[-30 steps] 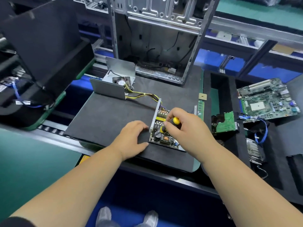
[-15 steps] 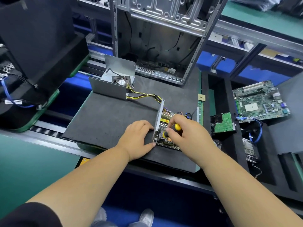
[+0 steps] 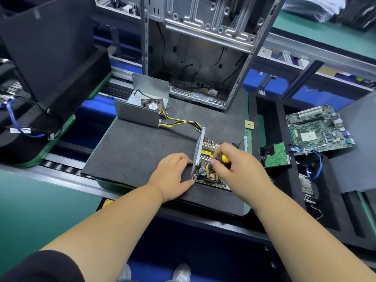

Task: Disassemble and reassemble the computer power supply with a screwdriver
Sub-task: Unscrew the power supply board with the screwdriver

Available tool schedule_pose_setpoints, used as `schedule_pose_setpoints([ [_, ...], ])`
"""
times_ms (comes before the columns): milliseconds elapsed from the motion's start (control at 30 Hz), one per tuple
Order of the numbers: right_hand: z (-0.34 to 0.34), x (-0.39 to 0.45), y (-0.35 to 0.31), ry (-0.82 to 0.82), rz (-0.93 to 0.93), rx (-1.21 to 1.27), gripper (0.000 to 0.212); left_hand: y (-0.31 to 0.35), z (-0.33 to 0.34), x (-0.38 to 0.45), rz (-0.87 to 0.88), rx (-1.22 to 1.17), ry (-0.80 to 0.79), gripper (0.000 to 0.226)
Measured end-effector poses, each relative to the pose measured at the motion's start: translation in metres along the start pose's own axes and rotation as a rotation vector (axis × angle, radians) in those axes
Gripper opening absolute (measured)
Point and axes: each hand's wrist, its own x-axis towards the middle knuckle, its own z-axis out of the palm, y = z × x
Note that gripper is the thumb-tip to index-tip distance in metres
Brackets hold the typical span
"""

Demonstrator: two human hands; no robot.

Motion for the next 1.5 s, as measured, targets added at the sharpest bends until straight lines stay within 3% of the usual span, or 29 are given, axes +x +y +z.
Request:
schedule_pose_setpoints([
  [167,-0.013,0.003,0.000,0.004,0.049,0.116,0.008,0.001,-0.001,0.000,-0.010,0.006,-0.015,0.058],
  [600,0.002,0.012,-0.002,-0.099,-0.066,-0.097,0.007,0.004,-0.001,0.003,-0.002,0.043,0.010,0.055],
  [1267,0.000,0.011,-0.008,-0.117,-0.097,-0.155,0.006,0.004,0.000,0.001,-0.015,0.064,-0.006,0.058],
  [1500,-0.003,0.014,-0.021,-0.177,-0.239,-0.337,0.009,0.005,0.003,0.002,-0.015,0.095,0.003,0.059],
])
